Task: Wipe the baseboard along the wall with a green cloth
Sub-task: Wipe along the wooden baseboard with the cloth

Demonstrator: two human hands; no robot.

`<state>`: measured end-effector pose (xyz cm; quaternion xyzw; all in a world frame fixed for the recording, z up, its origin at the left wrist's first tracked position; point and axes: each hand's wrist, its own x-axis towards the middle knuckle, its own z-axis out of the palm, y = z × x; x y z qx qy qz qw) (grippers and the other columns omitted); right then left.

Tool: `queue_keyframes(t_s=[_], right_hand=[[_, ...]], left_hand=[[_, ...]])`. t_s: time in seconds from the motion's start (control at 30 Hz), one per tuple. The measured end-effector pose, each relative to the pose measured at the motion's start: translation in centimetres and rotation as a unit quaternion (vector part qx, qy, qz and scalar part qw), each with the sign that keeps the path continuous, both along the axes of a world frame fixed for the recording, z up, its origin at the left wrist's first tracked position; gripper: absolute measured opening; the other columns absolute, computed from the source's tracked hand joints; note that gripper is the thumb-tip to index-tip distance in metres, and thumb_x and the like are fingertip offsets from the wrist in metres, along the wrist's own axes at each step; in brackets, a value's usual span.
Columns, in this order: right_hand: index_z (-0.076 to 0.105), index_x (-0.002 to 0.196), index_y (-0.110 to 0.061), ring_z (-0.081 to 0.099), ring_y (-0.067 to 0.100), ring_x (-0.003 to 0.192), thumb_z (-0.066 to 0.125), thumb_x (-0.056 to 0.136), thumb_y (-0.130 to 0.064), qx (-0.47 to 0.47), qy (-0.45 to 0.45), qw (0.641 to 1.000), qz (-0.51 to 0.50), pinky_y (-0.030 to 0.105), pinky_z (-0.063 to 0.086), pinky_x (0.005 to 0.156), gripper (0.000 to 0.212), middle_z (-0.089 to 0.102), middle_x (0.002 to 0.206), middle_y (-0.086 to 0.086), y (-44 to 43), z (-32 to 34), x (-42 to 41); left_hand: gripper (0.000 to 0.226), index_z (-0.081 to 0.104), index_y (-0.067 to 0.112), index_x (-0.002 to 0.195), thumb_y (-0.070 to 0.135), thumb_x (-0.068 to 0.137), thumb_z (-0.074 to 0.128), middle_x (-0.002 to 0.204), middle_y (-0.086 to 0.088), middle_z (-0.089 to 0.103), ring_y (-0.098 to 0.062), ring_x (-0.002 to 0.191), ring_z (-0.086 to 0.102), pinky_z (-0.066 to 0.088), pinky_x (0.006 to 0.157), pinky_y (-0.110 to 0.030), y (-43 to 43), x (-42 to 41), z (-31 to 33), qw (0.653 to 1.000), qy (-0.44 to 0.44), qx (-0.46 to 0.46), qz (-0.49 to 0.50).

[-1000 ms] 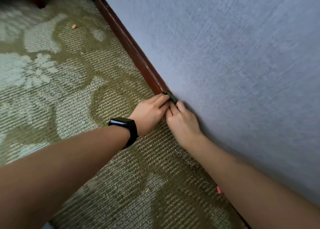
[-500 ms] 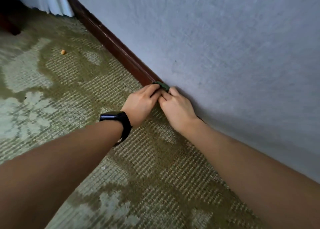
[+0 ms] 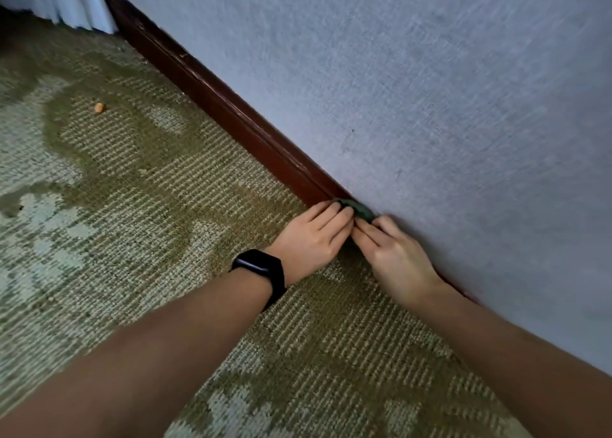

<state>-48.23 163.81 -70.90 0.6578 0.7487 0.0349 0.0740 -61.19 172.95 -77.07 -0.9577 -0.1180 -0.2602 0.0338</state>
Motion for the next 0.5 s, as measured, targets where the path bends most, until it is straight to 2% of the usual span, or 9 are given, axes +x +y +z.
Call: queue_keyframes(t_s=[0.1, 0.2, 0.27, 0.33, 0.37, 0.5], right_hand=[[0.074, 0.092, 0.002, 0.071, 0.027, 0.074, 0.086, 0.046, 0.007, -0.005, -0.007, 1.000, 0.004, 0.028, 0.060, 0.061, 0.047, 0.077, 0.091, 0.013, 0.7, 0.1, -0.2], [0.075, 0.090, -0.001, 0.071, 0.026, 0.075, 0.087, 0.046, 0.002, -0.001, -0.028, 1.000, 0.003, 0.023, 0.058, 0.056, 0.046, 0.078, 0.089, 0.010, 2.7, 0.2, -1.2], [0.071, 0.103, -0.003, 0.067, 0.026, 0.092, 0.079, 0.063, -0.002, -0.006, -0.053, 0.999, 0.002, 0.024, 0.057, 0.069, 0.041, 0.075, 0.103, 0.008, 4.8, 0.2, -2.4], [0.056, 0.124, -0.004, 0.050, 0.028, 0.117, 0.058, 0.086, -0.002, -0.030, -0.055, 0.998, 0.005, 0.029, 0.050, 0.089, 0.038, 0.061, 0.128, 0.008, 6.9, -0.2, -3.4], [0.051, 0.128, -0.004, 0.043, 0.029, 0.121, 0.051, 0.091, -0.002, -0.037, -0.049, 0.998, 0.006, 0.031, 0.047, 0.093, 0.038, 0.056, 0.133, 0.008, 7.7, -0.4, -3.8], [0.047, 0.129, -0.005, 0.036, 0.028, 0.125, 0.046, 0.092, 0.002, -0.056, -0.030, 0.998, -0.021, 0.035, 0.047, 0.094, 0.038, 0.053, 0.136, 0.007, 8.9, -0.5, -4.2]], left_hand=[[0.030, 0.072, -0.003, 0.096, 0.002, 0.083, 0.045, 0.100, -0.017, 0.073, -0.029, 0.090, 0.070, 0.058, 0.082, -0.038, 0.7, -0.4, 0.1, 1.000, -0.005, -0.001, 0.004], [0.031, 0.073, -0.003, 0.092, 0.000, 0.082, 0.044, 0.098, -0.018, 0.074, -0.029, 0.087, 0.071, 0.060, 0.078, -0.036, 2.5, -1.0, 0.1, 1.000, -0.013, 0.000, 0.014], [0.031, 0.074, -0.003, 0.091, 0.002, 0.082, 0.044, 0.098, -0.018, 0.074, -0.030, 0.087, 0.071, 0.060, 0.074, -0.035, 3.9, -1.9, 0.1, 0.999, -0.002, 0.004, 0.034], [0.031, 0.073, -0.004, 0.089, 0.003, 0.082, 0.044, 0.099, -0.019, 0.073, -0.031, 0.088, 0.071, 0.061, 0.070, -0.034, 5.2, -2.8, 0.1, 0.998, 0.002, -0.002, 0.062], [0.031, 0.073, -0.005, 0.088, 0.003, 0.082, 0.044, 0.100, -0.019, 0.073, -0.032, 0.088, 0.071, 0.061, 0.068, -0.034, 5.7, -3.1, 0.1, 0.997, 0.004, -0.007, 0.071], [0.032, 0.072, -0.006, 0.091, 0.003, 0.084, 0.043, 0.103, -0.021, 0.072, -0.033, 0.092, 0.070, 0.061, 0.066, -0.035, 6.5, -3.5, 0.3, 0.996, 0.010, -0.015, 0.082]])
